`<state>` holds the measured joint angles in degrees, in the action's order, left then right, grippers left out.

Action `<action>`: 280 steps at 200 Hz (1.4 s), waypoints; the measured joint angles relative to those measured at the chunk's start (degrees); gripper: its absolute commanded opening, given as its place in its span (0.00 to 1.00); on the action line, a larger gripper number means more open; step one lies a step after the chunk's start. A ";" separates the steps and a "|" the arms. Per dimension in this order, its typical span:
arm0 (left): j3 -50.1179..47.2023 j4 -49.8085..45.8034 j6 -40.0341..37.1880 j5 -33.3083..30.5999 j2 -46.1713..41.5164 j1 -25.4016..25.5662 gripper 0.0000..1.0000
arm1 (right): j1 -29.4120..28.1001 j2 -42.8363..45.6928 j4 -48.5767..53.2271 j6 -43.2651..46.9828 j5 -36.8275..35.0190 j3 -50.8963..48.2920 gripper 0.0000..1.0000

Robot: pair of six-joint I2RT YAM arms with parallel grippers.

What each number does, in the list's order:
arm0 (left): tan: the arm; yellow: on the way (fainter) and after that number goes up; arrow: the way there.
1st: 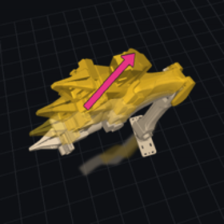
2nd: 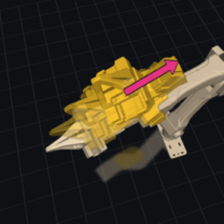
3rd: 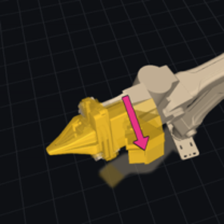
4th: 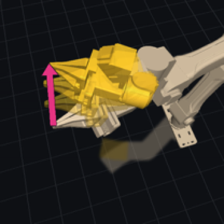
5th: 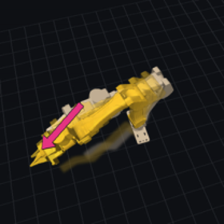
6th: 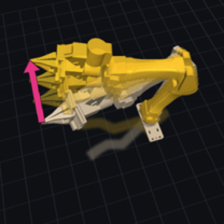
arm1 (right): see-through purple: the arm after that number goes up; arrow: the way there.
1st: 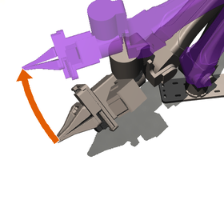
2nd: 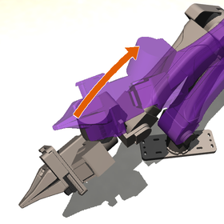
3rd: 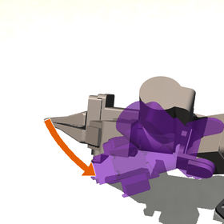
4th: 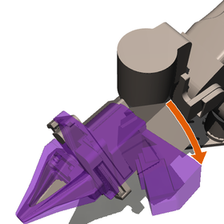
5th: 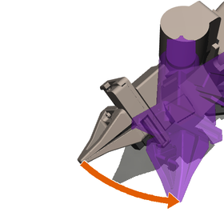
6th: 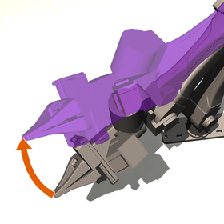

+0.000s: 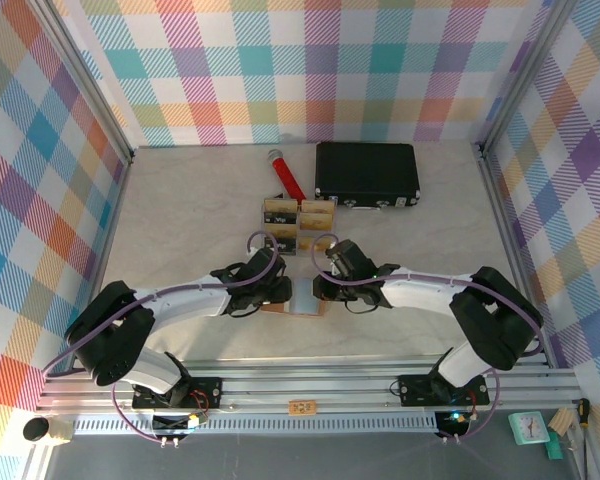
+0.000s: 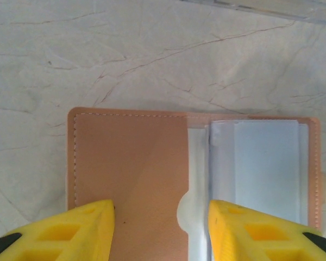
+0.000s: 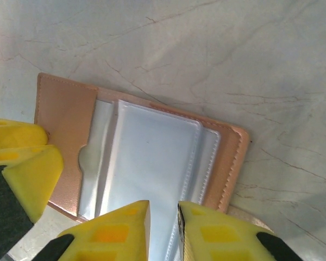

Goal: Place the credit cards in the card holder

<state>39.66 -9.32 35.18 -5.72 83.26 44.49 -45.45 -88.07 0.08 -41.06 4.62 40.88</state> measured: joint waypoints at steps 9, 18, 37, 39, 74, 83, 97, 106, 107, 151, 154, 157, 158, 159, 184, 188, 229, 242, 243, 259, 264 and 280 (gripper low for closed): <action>-0.42 -0.04 0.02 -0.31 -0.09 0.00 0.49 | 0.00 0.13 0.02 -0.04 -0.39 -0.90 0.21; -0.90 -0.04 0.02 -0.57 -0.15 0.00 0.49 | 0.00 0.35 0.07 -0.04 -0.85 -1.99 0.21; -1.92 -0.04 0.07 -1.03 -0.20 0.00 0.49 | 0.17 0.79 0.09 -0.07 -1.38 -4.07 0.21; -2.03 -0.04 0.11 -1.05 -0.20 0.00 0.49 | 0.22 0.81 0.09 -0.07 -1.46 -4.24 0.21; -2.89 0.52 0.39 -1.05 -0.26 0.00 0.49 | 0.87 1.05 0.17 0.02 -1.64 -4.87 0.21; -2.89 0.52 0.42 -1.05 -0.33 0.00 0.49 | 0.87 1.27 0.81 0.20 -1.62 -4.66 0.21; -2.89 0.48 0.42 -1.05 -0.52 0.00 0.49 | 0.87 1.84 2.08 0.72 -1.46 -3.76 0.21; -2.89 0.50 0.42 -1.05 -0.76 0.00 0.49 | 0.87 2.34 2.73 1.14 -1.18 -2.82 0.21; -2.89 0.50 0.42 -1.05 -0.76 0.00 0.49 | 0.87 2.40 2.78 1.22 -1.14 -2.67 0.21; -2.89 0.52 0.42 -1.05 -1.16 0.00 0.49 | 0.87 2.56 3.54 2.78 1.29 3.54 0.20; -2.89 0.55 0.42 -1.05 -1.16 0.00 0.49 | 0.87 2.38 3.48 2.84 1.44 3.85 0.20; -2.89 0.52 0.42 -1.05 -1.16 0.00 0.49 | 0.87 2.23 3.45 2.91 1.66 4.13 0.19; -2.89 0.52 0.42 -1.05 -1.16 0.00 0.49 | 0.87 2.14 3.45 2.95 1.68 4.26 0.19; -2.89 0.55 0.42 -1.05 -1.16 0.00 0.49 | 0.87 2.08 3.45 2.97 1.70 4.33 0.19; -2.89 0.55 0.42 -1.03 -1.16 0.00 0.49 | 0.87 -0.15 3.39 2.99 2.69 5.38 0.18; -2.89 0.57 0.42 -1.03 -1.16 0.00 0.49 | 0.87 -0.59 3.39 2.99 2.80 5.42 0.18; -3.21 0.74 0.42 -1.03 -1.16 0.00 0.49 | 0.87 -4.39 3.41 2.99 3.76 5.42 0.17; -3.28 0.76 0.42 -1.03 -1.16 0.00 0.49 | 0.87 -5.18 3.21 2.99 4.04 5.42 0.17; -3.28 0.76 0.42 -1.03 -1.16 0.00 0.49 | 0.87 -5.22 3.19 2.99 4.07 5.42 0.17; -3.43 1.01 0.42 -1.03 -1.16 0.00 0.49 | 0.87 -6.43 2.73 2.99 4.28 5.51 0.16; -3.48 1.05 0.42 -1.01 -1.16 0.00 0.49 | 0.87 -6.80 2.58 2.99 4.39 5.53 0.16; -3.56 1.20 0.42 -1.01 -1.16 0.00 0.49 | 0.87 -7.82 2.34 2.97 4.70 5.66 0.15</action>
<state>36.10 -8.12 35.59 -6.72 82.11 44.49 -44.58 -95.90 2.42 -38.09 9.32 46.54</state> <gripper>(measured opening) 0.487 0.154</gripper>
